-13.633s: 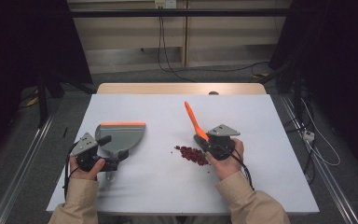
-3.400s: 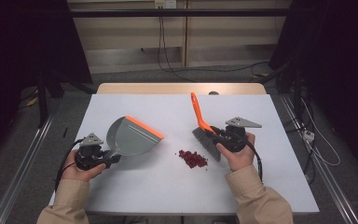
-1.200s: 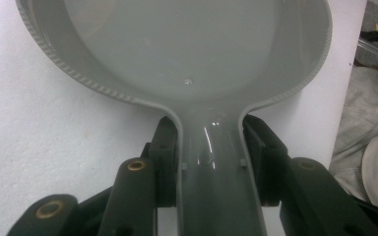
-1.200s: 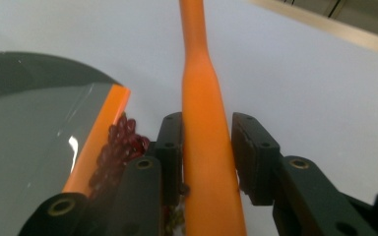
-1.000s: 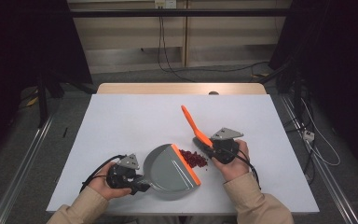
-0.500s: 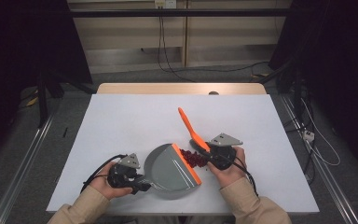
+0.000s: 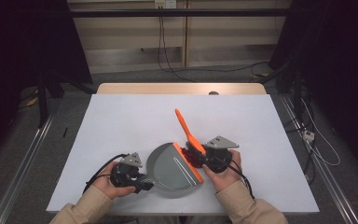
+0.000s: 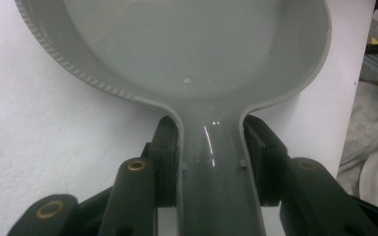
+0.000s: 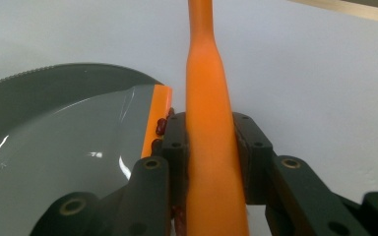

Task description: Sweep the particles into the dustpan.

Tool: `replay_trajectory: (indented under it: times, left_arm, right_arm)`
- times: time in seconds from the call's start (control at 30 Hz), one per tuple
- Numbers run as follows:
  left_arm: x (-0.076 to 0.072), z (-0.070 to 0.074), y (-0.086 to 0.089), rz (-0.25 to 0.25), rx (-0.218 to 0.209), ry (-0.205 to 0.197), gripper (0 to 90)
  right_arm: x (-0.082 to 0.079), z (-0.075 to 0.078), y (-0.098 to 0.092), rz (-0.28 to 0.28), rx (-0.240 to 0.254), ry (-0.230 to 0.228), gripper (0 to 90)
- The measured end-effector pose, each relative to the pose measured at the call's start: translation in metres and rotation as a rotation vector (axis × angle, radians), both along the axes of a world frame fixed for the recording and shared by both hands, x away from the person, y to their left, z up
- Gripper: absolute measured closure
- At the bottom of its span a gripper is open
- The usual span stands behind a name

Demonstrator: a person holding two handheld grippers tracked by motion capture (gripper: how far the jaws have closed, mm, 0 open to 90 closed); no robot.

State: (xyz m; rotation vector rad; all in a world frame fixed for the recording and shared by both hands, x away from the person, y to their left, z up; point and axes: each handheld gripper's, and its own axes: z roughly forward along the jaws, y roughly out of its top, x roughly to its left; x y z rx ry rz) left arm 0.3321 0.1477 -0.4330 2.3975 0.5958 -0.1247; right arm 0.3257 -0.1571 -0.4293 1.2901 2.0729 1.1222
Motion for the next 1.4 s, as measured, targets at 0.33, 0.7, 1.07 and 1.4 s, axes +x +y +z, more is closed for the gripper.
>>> replay_trajectory:
  times: [0.33, 0.7, 1.07, 1.4]
  left_arm:
    - [0.002, -0.001, -0.008, 0.013, 0.005, 0.007, 62.6]
    - [0.002, -0.002, -0.008, 0.021, 0.003, 0.019, 62.7]
    - [0.003, -0.003, -0.007, 0.026, -0.002, 0.026, 62.7]
    - [0.004, -0.003, -0.006, 0.028, -0.007, 0.031, 62.7]
  right_arm:
    - [-0.002, -0.001, 0.008, 0.001, 0.038, 0.005, 71.2]
    - [-0.005, 0.000, 0.026, 0.019, 0.040, -0.039, 71.3]
    - [0.002, 0.017, 0.021, 0.051, 0.127, -0.071, 71.3]
    - [0.023, 0.009, -0.011, -0.016, 0.037, -0.074, 71.3]
